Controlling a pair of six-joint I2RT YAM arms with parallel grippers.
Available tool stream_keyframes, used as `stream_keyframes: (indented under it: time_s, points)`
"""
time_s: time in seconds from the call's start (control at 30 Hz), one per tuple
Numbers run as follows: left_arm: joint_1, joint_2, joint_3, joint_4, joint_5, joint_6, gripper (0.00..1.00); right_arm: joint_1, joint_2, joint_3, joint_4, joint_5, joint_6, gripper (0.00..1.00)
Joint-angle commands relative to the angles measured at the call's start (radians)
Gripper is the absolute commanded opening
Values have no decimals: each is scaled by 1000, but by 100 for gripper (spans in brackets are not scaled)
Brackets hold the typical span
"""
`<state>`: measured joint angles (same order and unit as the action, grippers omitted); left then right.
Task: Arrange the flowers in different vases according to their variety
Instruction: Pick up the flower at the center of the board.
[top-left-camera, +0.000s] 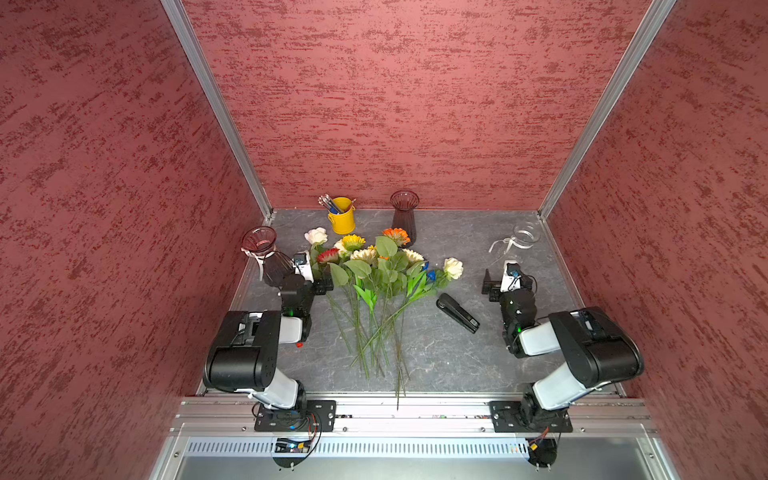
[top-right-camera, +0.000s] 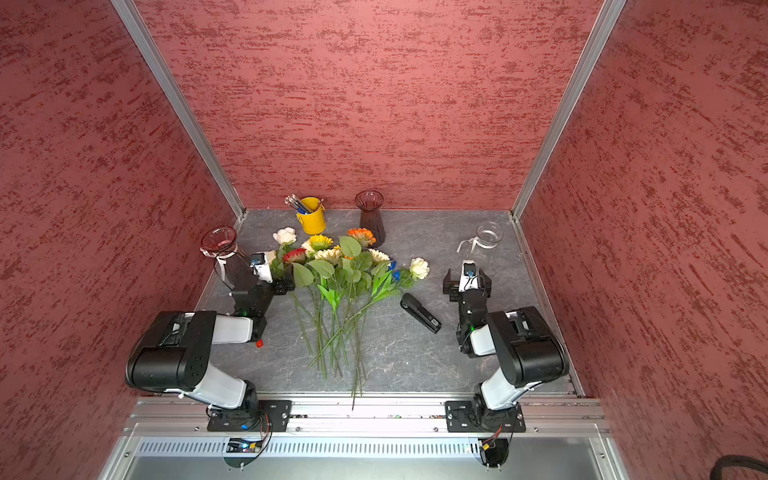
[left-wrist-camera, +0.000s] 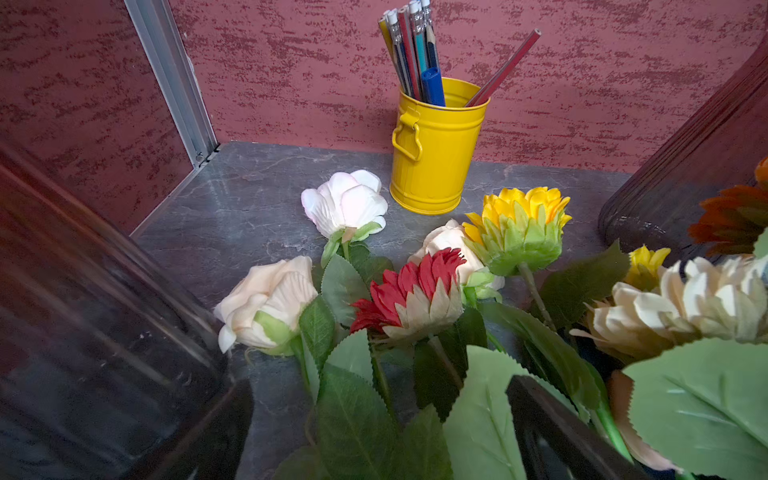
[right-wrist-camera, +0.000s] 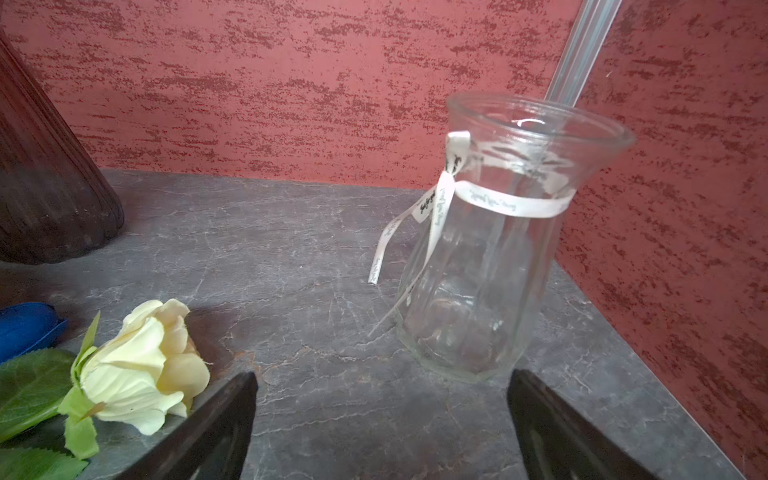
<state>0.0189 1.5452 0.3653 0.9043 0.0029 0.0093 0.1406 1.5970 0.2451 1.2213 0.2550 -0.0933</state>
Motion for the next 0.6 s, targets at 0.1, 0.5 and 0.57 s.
stream_keyframes:
  time_s: [0.1,0.5,0.57]
  points:
    - [4,-4,13,4,14,9,100,3,-13,13,-6,21,9,98]
    - [8,-4,15,-1,25,6,100,2,-13,13,-6,22,8,99]
    - [15,-5,15,-2,34,6,100,3,-13,13,-6,21,9,99]
